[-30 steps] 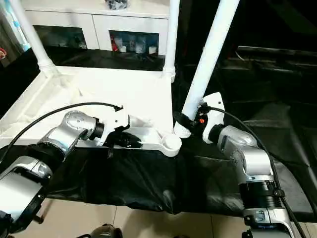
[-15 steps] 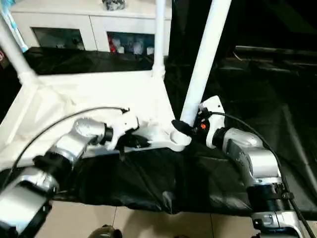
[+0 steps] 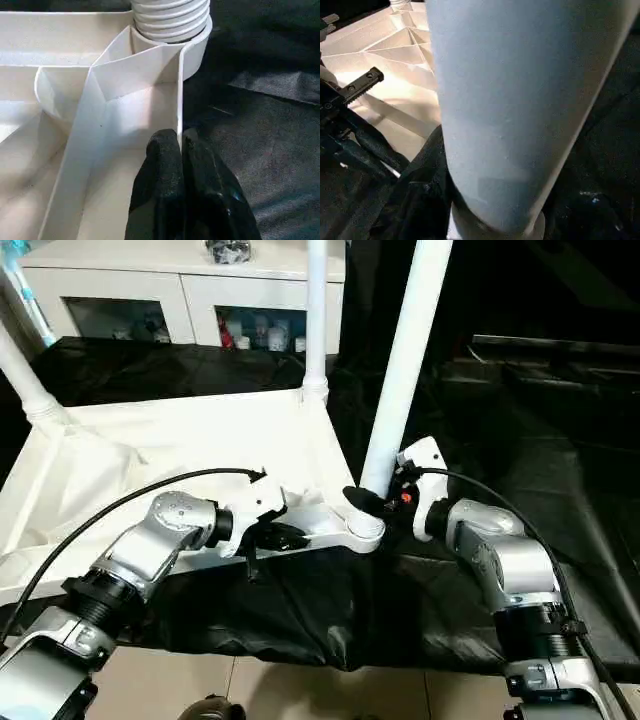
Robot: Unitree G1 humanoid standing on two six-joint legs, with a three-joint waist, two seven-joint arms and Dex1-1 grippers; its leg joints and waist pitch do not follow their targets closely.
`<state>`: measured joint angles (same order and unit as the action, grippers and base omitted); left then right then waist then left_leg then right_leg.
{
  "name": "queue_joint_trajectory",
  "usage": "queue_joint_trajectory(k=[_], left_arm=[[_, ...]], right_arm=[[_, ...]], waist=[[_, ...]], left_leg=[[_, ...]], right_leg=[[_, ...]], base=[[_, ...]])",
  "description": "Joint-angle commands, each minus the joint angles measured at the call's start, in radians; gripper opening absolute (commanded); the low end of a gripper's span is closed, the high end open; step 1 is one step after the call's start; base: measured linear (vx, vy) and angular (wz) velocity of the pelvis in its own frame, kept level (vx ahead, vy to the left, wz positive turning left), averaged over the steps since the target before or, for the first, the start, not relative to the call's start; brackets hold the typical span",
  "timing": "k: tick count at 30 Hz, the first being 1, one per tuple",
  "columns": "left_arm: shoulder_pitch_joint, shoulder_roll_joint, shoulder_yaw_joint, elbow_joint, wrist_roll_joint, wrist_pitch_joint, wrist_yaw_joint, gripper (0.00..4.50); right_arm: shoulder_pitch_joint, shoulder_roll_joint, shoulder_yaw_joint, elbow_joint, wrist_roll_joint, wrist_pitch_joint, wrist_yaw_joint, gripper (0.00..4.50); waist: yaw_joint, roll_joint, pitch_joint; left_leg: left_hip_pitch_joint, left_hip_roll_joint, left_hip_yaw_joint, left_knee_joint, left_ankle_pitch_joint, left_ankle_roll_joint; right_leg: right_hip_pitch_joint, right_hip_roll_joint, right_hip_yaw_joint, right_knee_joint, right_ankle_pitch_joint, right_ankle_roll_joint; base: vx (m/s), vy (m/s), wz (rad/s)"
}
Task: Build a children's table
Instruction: Insert table leg to table base
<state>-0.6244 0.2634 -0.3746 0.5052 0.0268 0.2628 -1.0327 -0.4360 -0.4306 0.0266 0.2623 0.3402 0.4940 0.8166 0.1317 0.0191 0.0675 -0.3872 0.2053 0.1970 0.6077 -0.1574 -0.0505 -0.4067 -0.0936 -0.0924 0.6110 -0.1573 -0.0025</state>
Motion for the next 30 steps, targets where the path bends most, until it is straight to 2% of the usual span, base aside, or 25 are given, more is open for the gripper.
queue_joint_trajectory(k=[1,7,10,16,17,18,21,24,30], left_arm=[[0.001,-0.002,0.0,-0.027,0.002,0.012,0.011,0.0],[0.009,0.0,0.001,-0.055,-0.004,0.033,0.009,0.0],[0.014,0.001,0.007,-0.076,-0.009,0.052,0.012,0.0],[0.012,0.0,0.012,-0.077,-0.006,0.058,0.025,0.0],[0.011,0.0,0.014,-0.075,-0.005,0.058,0.029,0.0],[0.01,0.001,0.014,-0.076,-0.005,0.06,0.03,0.0],[0.009,0.002,0.014,-0.076,-0.003,0.061,0.033,0.0],[0.005,0.001,0.016,-0.07,-0.001,0.057,0.038,0.0],[0.003,0.002,0.011,-0.067,0.001,0.048,0.033,0.0]], right_arm=[[0.003,0.002,0.007,0.015,-0.001,0.018,0.017,1.91],[0.021,0.017,-0.024,0.059,0.016,-0.013,0.001,1.91],[0.053,0.046,-0.066,0.091,0.046,-0.027,-0.004,1.91],[0.09,0.059,-0.092,0.122,0.052,-0.079,-0.005,1.91],[0.099,0.061,-0.096,0.124,0.053,-0.091,-0.005,1.91],[0.105,0.063,-0.098,0.125,0.052,-0.097,-0.003,1.91],[0.136,0.061,-0.08,0.11,0.031,-0.129,0.003,1.91],[0.163,0.046,-0.028,0.072,-0.022,-0.16,-0.002,1.91],[0.164,0.033,0.016,0.056,-0.058,-0.177,-0.003,1.9]], waist=[[-0.001,-0.016,-0.082],[-0.004,-0.015,-0.082],[-0.008,-0.014,-0.083],[-0.015,-0.015,-0.08],[-0.014,-0.011,-0.08],[-0.015,-0.014,-0.08],[-0.015,-0.012,-0.079],[-0.014,-0.013,-0.079],[-0.016,-0.012,-0.077]], left_leg=[[0.025,0.026,-0.021,-0.072,-0.27,0.002],[0.024,0.026,-0.021,-0.073,-0.281,0.001],[0.025,0.027,-0.021,-0.073,-0.287,0.003],[0.026,0.025,-0.021,-0.075,-0.304,0.002],[0.027,0.026,-0.022,-0.075,-0.308,0.002],[0.026,0.026,-0.023,-0.076,-0.311,0.001],[0.028,0.026,-0.024,-0.077,-0.323,-0.001],[0.027,0.026,-0.024,-0.078,-0.323,-0.001],[0.028,0.025,-0.025,-0.079,-0.339,-0.002]], right_leg=[[0.043,-0.063,0.045,-0.09,-0.393,-0.148],[0.043,-0.064,0.044,-0.091,-0.388,-0.155],[0.043,-0.065,0.043,-0.091,-0.382,-0.161],[0.043,-0.064,0.043,-0.096,-0.409,-0.156],[0.041,-0.065,0.043,-0.097,-0.415,-0.154],[0.043,-0.065,0.042,-0.098,-0.42,-0.151],[0.042,-0.064,0.041,-0.1,-0.432,-0.147],[0.041,-0.064,0.042,-0.1,-0.435,-0.142],[0.041,-0.064,0.041,-0.104,-0.459,-0.135]], base=[[0.0,0.0,0.0],[0.0,0.0,0.0],[0.0,0.0,0.0],[0.0,0.0,0.0],[0.0,0.0,0.0],[0.0,0.0,0.0],[0.0,0.0,0.0],[0.0,0.0,0.0],[0.0,0.0,0.0]])
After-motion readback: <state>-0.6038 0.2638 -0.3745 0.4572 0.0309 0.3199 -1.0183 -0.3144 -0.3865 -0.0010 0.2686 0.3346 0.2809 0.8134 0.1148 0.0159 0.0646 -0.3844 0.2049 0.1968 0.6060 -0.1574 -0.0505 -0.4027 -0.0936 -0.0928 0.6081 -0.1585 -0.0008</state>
